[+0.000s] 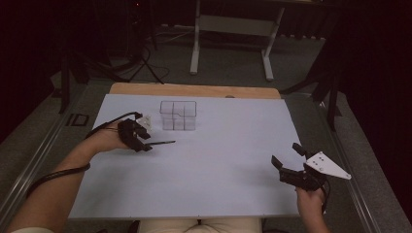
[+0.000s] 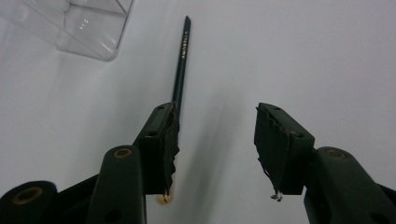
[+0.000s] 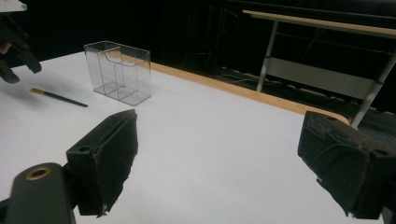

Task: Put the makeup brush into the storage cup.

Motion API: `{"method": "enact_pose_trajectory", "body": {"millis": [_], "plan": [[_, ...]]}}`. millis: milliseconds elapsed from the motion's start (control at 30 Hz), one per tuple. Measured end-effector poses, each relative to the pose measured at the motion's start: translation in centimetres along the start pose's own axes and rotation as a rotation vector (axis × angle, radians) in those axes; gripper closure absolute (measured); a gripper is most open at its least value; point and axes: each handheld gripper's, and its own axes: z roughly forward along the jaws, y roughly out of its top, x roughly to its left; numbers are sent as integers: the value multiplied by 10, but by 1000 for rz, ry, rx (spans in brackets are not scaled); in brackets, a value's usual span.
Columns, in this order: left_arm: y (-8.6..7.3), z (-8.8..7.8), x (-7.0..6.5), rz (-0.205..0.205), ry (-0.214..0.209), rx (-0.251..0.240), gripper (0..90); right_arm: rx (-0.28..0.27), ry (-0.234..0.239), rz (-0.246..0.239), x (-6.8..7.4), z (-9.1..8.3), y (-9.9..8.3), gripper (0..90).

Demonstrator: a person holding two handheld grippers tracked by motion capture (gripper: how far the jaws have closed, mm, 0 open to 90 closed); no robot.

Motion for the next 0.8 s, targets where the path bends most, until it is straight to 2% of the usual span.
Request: {"method": "enact_pose_trajectory", "body": {"millis": [167, 233, 667, 800], "plan": [[1, 5, 3, 7, -2, 20, 510, 1, 3, 0, 0, 0, 0, 122], [1, 8, 7, 22, -8, 38, 524, 2, 4, -1, 0, 0, 0, 122], [-2, 20, 18, 41, -34, 96, 617, 10, 6, 0, 1, 0, -1, 122], [-2, 24, 21, 53, -26, 122, 632, 13, 7, -3, 1, 0, -2, 123]]}}
